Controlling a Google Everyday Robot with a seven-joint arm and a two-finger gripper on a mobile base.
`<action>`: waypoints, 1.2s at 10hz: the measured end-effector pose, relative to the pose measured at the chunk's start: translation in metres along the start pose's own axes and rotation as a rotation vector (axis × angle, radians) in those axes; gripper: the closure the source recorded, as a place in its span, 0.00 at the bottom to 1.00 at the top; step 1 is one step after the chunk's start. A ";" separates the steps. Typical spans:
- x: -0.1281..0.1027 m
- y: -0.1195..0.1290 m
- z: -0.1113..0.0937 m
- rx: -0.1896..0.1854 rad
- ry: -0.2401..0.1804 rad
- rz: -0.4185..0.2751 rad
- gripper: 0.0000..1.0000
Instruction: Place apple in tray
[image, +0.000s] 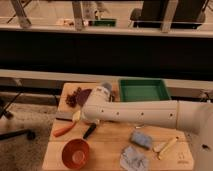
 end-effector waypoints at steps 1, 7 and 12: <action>0.006 -0.001 0.003 -0.002 0.001 0.000 0.20; 0.023 -0.009 0.023 -0.012 -0.005 -0.031 0.20; 0.037 -0.006 0.037 -0.032 0.002 -0.063 0.20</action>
